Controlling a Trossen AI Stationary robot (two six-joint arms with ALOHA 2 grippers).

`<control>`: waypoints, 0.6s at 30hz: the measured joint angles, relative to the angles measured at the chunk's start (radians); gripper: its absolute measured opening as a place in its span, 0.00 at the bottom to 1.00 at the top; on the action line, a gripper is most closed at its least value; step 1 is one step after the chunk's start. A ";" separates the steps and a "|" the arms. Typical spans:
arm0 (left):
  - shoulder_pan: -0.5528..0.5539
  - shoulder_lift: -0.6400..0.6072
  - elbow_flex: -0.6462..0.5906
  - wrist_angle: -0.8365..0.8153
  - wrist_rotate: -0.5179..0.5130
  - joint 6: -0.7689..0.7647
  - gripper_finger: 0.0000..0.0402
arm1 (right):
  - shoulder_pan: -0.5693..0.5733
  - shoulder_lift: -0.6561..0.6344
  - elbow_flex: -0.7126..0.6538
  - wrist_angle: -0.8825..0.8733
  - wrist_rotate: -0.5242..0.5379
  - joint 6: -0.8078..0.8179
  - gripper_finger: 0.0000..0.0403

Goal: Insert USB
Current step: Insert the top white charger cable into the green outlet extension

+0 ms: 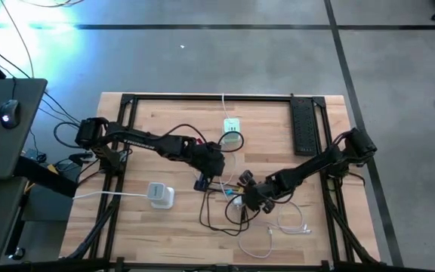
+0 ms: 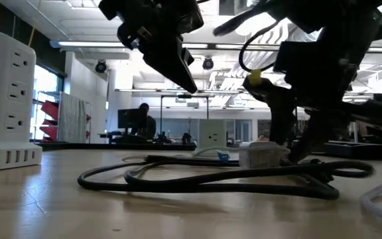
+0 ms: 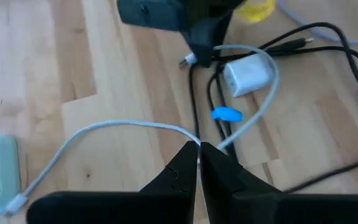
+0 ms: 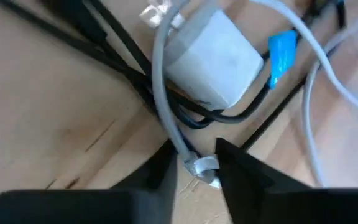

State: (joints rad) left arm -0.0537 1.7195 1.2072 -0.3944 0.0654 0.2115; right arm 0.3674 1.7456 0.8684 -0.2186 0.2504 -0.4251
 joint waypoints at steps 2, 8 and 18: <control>0.000 0.000 0.000 0.002 0.000 0.000 0.00 | 0.002 -0.024 0.000 -0.011 0.059 0.019 0.03; 0.003 0.000 0.001 0.042 -0.054 0.020 0.00 | -0.031 -0.154 -0.001 -0.019 0.123 0.091 0.01; 0.030 0.004 -0.071 0.296 -0.034 0.071 0.00 | -0.218 -0.558 -0.401 0.702 -0.312 0.184 0.00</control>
State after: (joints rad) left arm -0.0232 1.7235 1.1366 -0.0989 0.0317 0.2826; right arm 0.1493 1.1873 0.4671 0.4837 -0.0620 -0.2413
